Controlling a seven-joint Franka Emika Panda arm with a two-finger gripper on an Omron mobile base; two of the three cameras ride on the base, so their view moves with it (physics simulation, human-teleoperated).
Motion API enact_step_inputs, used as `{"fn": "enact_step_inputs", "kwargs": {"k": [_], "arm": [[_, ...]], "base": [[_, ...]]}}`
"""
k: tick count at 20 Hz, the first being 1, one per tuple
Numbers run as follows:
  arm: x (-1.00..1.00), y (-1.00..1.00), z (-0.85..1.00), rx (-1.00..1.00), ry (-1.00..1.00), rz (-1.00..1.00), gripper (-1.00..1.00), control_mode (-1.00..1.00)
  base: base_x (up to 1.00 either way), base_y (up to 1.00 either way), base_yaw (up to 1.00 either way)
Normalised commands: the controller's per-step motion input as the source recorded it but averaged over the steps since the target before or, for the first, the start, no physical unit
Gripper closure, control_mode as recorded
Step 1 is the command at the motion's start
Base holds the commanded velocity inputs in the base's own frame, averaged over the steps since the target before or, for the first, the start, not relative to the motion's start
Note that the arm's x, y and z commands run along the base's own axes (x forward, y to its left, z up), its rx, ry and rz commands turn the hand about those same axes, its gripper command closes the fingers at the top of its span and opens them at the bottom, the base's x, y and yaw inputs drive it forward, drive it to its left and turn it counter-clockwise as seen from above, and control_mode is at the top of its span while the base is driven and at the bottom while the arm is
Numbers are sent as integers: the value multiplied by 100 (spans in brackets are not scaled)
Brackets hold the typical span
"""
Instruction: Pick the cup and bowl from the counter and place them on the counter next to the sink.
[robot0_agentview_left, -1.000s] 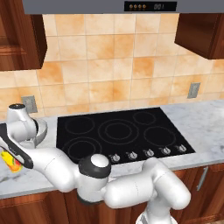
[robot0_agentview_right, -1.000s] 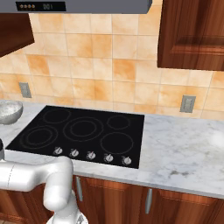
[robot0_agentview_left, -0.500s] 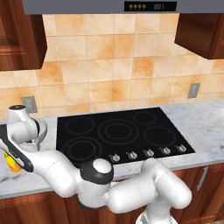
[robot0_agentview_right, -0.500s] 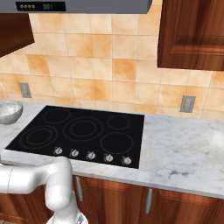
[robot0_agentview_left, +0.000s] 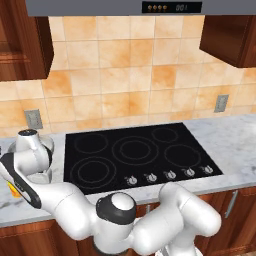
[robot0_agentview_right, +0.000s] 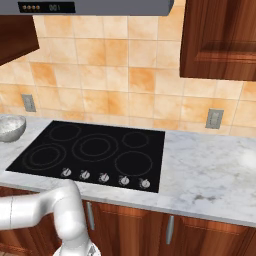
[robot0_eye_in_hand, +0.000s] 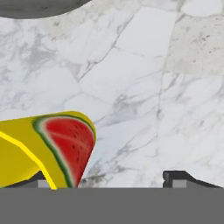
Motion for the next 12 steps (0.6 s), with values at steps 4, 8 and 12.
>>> {"fn": "enact_step_inputs", "kwargs": {"k": [4, 8, 12], "arm": [[0, 0, 0, 0, 0, 0, 100, -100], [-1, -10, 0, 0, 1, 0, 100, -100], [0, -19, 19, 0, 11, 0, 100, -100]], "base": [[0, 0, 0], [0, 0, 0], [0, 0, 0]]}}
